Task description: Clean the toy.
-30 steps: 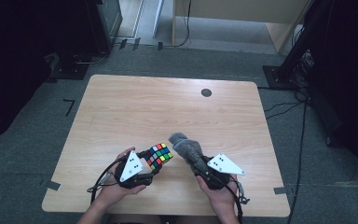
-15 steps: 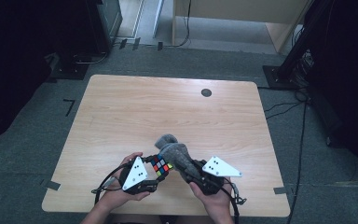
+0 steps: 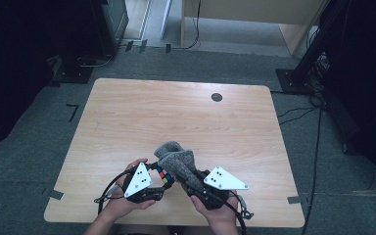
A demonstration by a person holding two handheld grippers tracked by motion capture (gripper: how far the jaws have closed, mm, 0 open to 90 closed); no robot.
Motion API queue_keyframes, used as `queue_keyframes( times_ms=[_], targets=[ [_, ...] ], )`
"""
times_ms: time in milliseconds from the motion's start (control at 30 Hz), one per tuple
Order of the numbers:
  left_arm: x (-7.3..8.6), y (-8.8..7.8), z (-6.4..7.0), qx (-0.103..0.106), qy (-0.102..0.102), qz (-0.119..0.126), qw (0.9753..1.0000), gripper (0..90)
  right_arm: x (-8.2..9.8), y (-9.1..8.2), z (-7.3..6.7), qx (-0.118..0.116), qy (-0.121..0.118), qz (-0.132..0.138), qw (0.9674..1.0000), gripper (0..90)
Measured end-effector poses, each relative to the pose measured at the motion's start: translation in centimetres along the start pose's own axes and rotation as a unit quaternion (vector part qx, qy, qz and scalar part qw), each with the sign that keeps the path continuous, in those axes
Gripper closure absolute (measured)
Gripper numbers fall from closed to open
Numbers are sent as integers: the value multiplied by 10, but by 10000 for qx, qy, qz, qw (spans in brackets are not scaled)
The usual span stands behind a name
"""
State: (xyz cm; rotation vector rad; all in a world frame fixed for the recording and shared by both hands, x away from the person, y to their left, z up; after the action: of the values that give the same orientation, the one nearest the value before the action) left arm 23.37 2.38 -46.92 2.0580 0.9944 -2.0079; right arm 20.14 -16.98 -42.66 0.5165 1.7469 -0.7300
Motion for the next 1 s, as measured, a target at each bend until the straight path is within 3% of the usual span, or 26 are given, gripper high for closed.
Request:
queue_keyframes(
  times_ms=[33, 100, 167, 233, 333, 433, 500, 567, 633, 733, 800, 867, 933, 1000],
  targets=[
    [-1, -1, 1, 49, 3, 45, 10000, 348, 1, 0, 6, 60, 51, -1, 10000, 687],
    [-5, -3, 3, 119, -16, 139, 9998, 347, 7, -2, 22, 399, 206, -80, 9990, 689],
    [-6, -3, 3, 110, -9, 133, 9999, 347, 12, -4, 31, 712, 171, -186, 9971, 690],
    [-4, 0, 2, 35, -3, 44, 10000, 347, 9, -6, 24, 595, 82, -109, 9981, 689],
    [0, 3, 4, -45, 98, -75, 9999, 347, 0, -4, 3, 126, -234, 52, 9996, 688],
    [-5, -2, 4, 117, 47, 91, 9999, 347, 0, -2, 3, 254, -327, 19, 9991, 689],
    [-7, -5, 3, 153, -4, 212, 9997, 347, 3, -4, 15, 403, -43, -11, 9992, 690],
    [-8, -7, 0, 140, -87, 256, 9995, 347, 7, -7, 25, 567, 63, -80, 9983, 691],
    [-6, -4, -1, 41, -52, 139, 9999, 347, 6, -8, 21, 446, 77, -23, 9990, 690],
    [-2, 1, 4, -33, 130, -55, 9999, 347, 0, -4, -1, 150, -322, 37, 9994, 689],
    [-4, 0, 6, 23, 146, -13, 9999, 347, 0, -2, -3, 152, -372, 21, 9992, 689],
    [-7, -4, 5, 120, 39, 146, 9998, 347, 1, -4, 7, 212, -149, 57, 9996, 689],
    [-10, -8, 1, 144, -87, 265, 9995, 347, 5, -7, 21, 485, 22, -33, 9988, 690],
    [-10, -9, -2, 92, -113, 234, 9996, 347, 7, -9, 24, 469, 154, -18, 9988, 690]
  ],
)
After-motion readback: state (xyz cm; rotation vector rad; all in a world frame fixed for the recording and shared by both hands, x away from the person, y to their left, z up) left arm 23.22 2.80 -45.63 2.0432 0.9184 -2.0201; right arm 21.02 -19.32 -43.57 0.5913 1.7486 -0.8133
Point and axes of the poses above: each handheld gripper's, and its own axes: y roughly forward along the jaws, x roughly out of its underside, z roughly to its right, the point moved 3 cm from there along y, roughly forward along the jaws, and after that the axes turned 1 degree about z, right-handed, at the moved point
